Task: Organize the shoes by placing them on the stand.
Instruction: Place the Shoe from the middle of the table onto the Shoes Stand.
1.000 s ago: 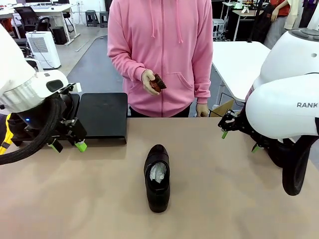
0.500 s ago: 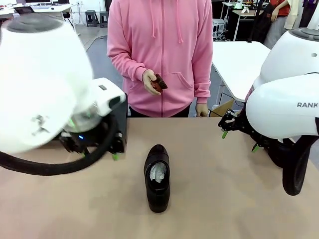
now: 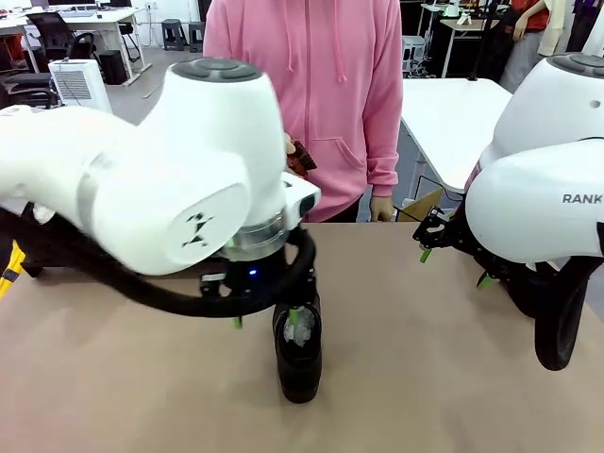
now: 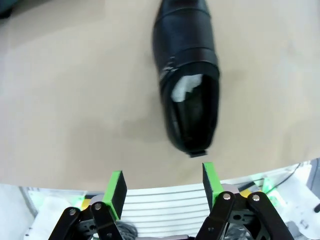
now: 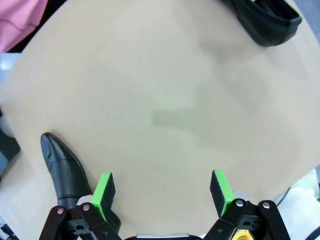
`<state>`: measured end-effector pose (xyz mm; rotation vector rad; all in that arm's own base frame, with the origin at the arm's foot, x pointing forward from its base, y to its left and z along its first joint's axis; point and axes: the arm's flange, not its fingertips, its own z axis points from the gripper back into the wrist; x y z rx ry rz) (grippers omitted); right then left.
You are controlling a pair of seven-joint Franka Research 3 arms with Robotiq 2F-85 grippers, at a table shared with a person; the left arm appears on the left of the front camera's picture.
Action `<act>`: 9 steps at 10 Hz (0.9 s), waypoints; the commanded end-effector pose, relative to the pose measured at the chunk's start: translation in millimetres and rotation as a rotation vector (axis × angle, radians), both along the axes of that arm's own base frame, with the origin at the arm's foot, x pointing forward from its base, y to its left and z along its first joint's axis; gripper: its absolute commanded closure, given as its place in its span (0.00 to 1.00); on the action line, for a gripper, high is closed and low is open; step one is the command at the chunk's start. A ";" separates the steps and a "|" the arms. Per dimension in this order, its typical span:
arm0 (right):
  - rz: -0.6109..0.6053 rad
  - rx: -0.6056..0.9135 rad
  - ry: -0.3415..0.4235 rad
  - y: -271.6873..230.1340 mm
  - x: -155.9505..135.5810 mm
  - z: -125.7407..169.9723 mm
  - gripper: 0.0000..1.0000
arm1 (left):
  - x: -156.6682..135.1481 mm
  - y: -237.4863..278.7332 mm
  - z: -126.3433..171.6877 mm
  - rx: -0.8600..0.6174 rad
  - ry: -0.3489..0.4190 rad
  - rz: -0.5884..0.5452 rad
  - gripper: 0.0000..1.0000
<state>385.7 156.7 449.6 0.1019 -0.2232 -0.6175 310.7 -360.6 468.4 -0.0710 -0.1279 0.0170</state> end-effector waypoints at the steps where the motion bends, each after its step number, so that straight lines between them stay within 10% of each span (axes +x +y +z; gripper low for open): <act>1: 0.001 -0.006 -0.006 -0.9 -0.4 1.8 0.00 | 5.0 -31.0 -2.4 0.011 0.011 0.039 0.20; 9: 0.001 -0.006 -0.006 -0.9 -0.4 1.8 0.00 | 11.1 -102.5 -64.5 0.050 -0.093 -0.030 0.20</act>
